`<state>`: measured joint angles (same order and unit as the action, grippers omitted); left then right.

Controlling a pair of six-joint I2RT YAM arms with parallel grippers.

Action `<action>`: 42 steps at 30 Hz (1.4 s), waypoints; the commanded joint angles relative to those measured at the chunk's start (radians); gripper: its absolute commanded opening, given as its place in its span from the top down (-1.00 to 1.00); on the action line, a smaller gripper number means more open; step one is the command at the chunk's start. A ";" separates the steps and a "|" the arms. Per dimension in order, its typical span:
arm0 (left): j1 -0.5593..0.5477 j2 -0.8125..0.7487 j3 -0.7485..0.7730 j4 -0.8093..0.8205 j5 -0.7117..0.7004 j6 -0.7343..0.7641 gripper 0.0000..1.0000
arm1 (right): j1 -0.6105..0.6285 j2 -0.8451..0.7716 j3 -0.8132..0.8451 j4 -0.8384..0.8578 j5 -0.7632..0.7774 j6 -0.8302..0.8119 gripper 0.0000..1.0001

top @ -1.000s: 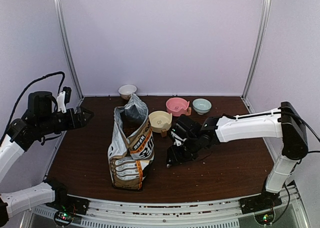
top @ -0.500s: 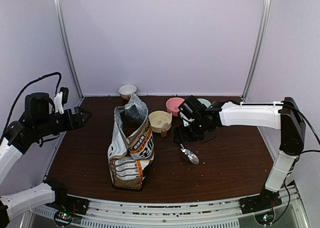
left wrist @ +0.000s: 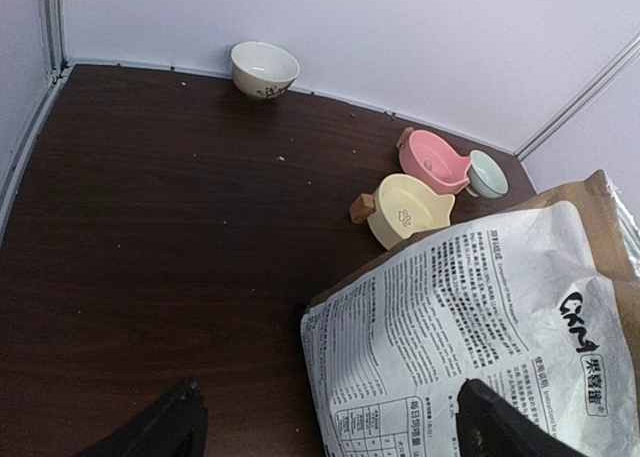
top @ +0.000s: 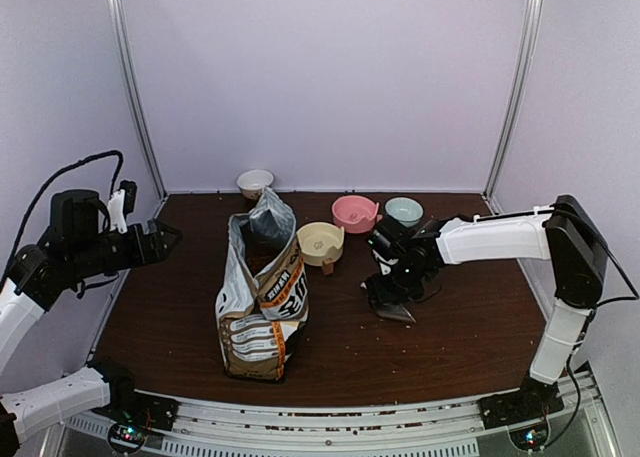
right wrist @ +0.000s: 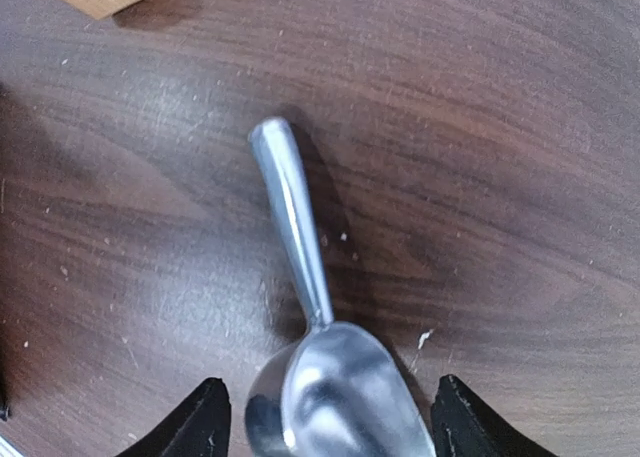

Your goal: Serve the pet food

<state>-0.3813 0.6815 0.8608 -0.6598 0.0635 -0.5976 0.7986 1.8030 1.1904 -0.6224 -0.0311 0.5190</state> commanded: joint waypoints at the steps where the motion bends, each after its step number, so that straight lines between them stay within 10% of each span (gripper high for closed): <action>1: 0.007 0.004 -0.011 0.030 -0.004 -0.005 -0.79 | -0.002 -0.066 -0.035 0.041 -0.040 0.007 -0.44; 42: 0.007 0.018 -0.034 0.051 0.008 -0.023 -0.79 | -0.016 -0.118 -0.108 0.129 -0.176 0.112 -0.32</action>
<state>-0.3813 0.6975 0.8391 -0.6548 0.0654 -0.6128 0.7792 1.6901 1.0931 -0.5434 -0.1852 0.5884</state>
